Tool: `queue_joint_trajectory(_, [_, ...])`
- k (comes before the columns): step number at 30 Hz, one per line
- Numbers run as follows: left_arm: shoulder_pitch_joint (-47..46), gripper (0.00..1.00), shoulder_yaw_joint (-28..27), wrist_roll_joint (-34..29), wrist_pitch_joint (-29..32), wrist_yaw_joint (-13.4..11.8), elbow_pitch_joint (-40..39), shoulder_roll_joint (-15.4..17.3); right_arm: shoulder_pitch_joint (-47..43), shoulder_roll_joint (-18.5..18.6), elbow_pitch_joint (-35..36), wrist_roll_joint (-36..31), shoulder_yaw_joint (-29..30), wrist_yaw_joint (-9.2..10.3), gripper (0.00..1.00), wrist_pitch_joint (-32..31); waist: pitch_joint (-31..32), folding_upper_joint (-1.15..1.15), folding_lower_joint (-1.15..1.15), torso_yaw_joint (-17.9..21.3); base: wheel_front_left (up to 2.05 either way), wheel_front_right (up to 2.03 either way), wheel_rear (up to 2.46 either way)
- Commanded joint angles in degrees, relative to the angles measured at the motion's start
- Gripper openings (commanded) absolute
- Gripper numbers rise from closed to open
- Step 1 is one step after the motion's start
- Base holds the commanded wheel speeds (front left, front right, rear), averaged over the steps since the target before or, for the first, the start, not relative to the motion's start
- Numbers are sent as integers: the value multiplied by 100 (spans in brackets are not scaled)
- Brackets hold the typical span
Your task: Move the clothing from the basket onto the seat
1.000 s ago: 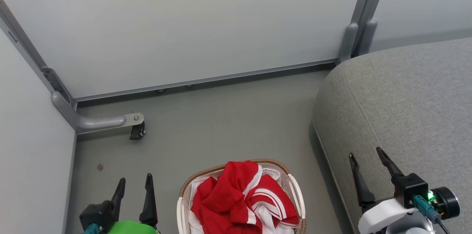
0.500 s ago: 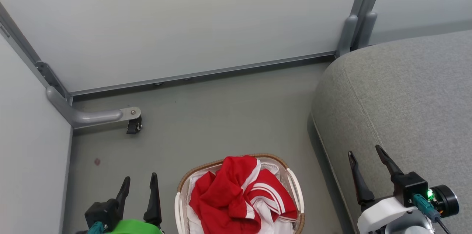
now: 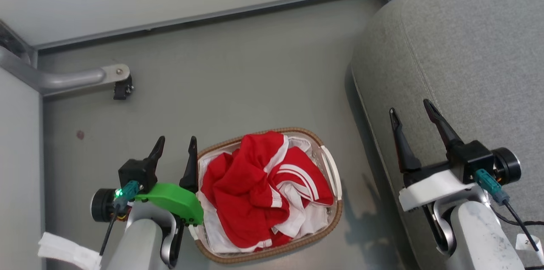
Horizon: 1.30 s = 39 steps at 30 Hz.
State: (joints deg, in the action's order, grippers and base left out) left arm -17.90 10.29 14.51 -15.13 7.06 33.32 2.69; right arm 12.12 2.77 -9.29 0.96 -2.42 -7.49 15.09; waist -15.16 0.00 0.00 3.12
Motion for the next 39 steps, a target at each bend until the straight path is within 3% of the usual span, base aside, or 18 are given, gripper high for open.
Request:
queue_joint_trajectory(1, [-264,100,36,-61,-5,24,124,36,173,22,40,57,-19,0,100,12,-1109,0,0,444,0,0,0])
queue_joint_trajectory(13, [-1459,100,660,-330,-5,46,1414,194,835,16,178,508,-103,1,100,12,-2428,0,0,1061,0,0,0])
queue_joint_trajectory(21, [-2014,100,900,-219,-5,47,2253,465,1114,15,284,756,-195,1,100,12,-2994,0,0,1328,0,0,0])
queue_joint_trajectory(29, [-2431,100,1069,-132,72,48,2981,483,1178,16,247,888,-315,1,100,12,-3228,0,0,1423,0,0,0])
queue_joint_trajectory(30, [-2455,87,1100,-89,73,48,3032,458,1181,15,244,894,-324,1,100,12,-3235,0,0,1426,0,0,0])
queue_joint_trajectory(31, [-2481,45,1144,-50,70,48,3078,422,1180,16,238,900,-328,1,100,12,-3237,0,0,1425,0,0,0])
queue_joint_trajectory(32, [-2498,29,1194,-20,67,48,3097,391,1177,17,229,900,-329,1,100,12,-3232,0,0,1419,0,0,0])
queue_joint_trajectory(33, [-2517,0,1263,32,60,48,3111,367,1174,17,217,890,-323,1,100,12,-3218,0,0,1405,0,0,0])
queue_joint_trajectory(39, [-2466,0,1596,295,19,48,3054,242,1164,18,149,793,-315,1,100,12,-2990,0,0,1283,0,0,0])
